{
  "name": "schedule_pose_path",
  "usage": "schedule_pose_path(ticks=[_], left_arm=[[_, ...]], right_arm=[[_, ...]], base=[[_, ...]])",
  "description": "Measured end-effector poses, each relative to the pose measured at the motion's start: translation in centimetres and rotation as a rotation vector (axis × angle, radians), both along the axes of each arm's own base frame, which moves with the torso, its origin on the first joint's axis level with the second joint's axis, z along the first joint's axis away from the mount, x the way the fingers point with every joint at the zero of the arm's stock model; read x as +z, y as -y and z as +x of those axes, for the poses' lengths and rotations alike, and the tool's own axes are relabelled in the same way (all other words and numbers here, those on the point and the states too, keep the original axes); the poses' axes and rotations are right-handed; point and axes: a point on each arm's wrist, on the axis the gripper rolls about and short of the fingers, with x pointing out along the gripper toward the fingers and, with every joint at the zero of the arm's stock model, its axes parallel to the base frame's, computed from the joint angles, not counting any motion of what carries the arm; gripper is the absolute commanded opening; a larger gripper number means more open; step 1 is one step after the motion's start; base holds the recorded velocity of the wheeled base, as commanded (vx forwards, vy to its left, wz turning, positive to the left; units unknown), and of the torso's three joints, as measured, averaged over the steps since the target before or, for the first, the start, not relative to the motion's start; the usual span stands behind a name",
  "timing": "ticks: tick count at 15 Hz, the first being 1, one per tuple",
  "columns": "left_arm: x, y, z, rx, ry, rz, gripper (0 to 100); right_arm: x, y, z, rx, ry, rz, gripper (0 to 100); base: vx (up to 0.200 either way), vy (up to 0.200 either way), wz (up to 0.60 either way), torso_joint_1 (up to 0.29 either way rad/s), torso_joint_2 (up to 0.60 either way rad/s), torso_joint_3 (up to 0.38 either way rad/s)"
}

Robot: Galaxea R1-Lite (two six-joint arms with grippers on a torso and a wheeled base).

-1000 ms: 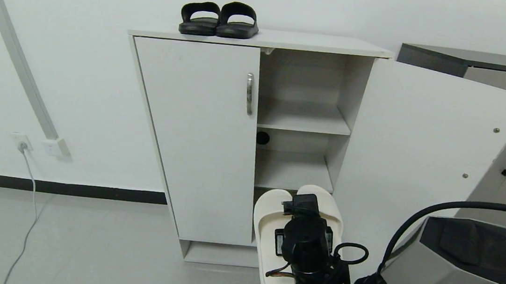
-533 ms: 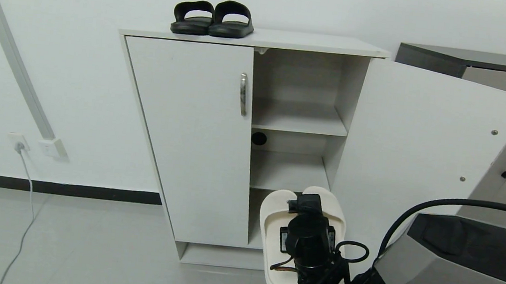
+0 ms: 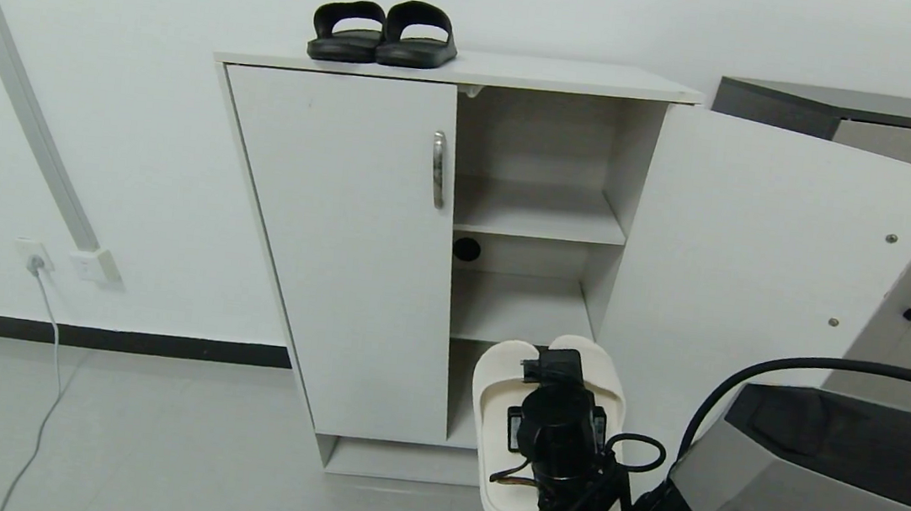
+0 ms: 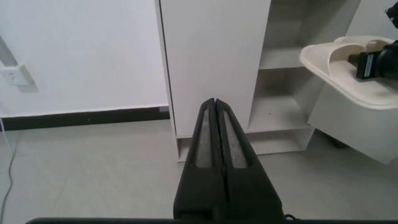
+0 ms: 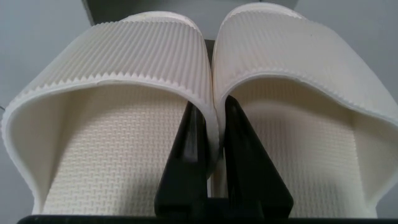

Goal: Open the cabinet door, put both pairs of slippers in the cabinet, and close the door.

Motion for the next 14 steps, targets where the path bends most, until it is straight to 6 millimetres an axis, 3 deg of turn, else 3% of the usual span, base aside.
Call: schedule_pose_path(ticks=[14], left_arm=[[0.04, 0.0, -0.01, 0.0, 0.001, 0.001, 0]], right_arm=[[-0.57, 0.11, 0.25, -0.001, -0.007, -0.006, 0]], base=[[0.0, 0.0, 0.0, 0.003, 0.0, -0.166]])
